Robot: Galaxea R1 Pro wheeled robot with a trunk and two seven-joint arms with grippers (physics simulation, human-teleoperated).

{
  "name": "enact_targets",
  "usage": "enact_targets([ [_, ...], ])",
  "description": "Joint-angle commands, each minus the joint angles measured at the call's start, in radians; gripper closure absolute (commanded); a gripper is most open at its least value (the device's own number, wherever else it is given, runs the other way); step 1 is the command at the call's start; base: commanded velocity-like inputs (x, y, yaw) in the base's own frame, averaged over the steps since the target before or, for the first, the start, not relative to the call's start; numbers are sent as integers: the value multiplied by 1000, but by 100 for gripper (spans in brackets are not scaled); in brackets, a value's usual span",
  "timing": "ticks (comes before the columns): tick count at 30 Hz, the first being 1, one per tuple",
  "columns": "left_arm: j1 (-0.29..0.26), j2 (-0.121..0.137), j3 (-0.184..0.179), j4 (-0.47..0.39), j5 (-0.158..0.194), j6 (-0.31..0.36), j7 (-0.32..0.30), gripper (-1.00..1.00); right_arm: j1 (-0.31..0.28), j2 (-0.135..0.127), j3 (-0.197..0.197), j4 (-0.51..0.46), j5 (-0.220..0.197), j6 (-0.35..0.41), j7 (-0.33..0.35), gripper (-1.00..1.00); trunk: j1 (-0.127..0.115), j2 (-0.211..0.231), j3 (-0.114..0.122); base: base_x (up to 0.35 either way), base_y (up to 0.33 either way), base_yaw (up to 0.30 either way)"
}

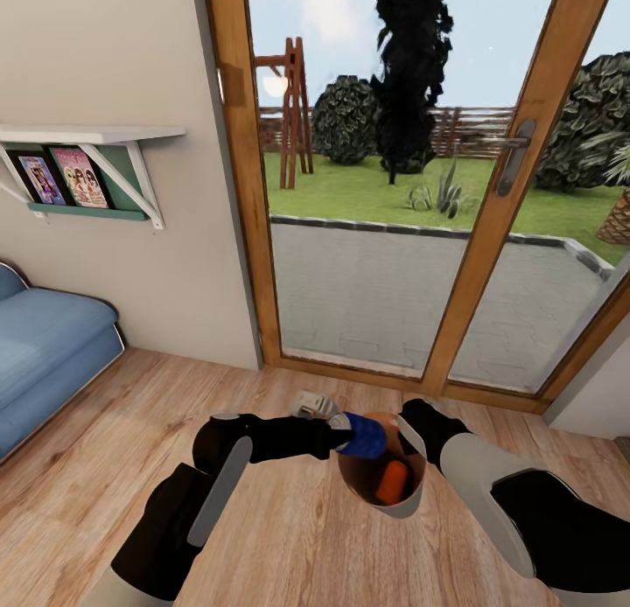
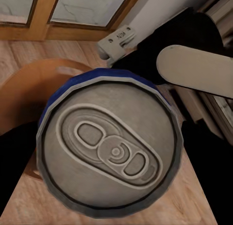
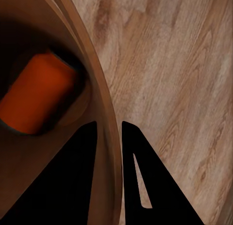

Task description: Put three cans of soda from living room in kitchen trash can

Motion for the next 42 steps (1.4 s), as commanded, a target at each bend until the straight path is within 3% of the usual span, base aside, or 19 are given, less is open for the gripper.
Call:
enact_targets([
  [1, 0, 0, 0, 1, 1, -1, 4, 100, 0, 0, 0, 0, 2, 0, 3, 100, 0, 0, 0, 0, 0, 0],
  [7, -1, -3, -16, 19, -1, -5, 26, 100, -1, 3, 1, 0, 2, 0, 3, 100, 0, 0, 0, 0, 0, 0],
  [21, -6, -40, -30, 140, -2, -55, 44, 100, 0, 34, 2, -1, 2, 0, 3, 100, 0, 0, 0, 0, 0, 0],
  [28, -6, -47, -62, 174, -2, -90, 80, 100, -1, 45, 2, -1, 2, 0, 3, 100, 0, 0, 0, 0, 0, 0],
  [42, -9, -59, -72, 269, -4, -144, 124, 100, 0, 52, 3, -3, 0, -1, 6, 100, 0, 0, 0, 0, 0, 0],
])
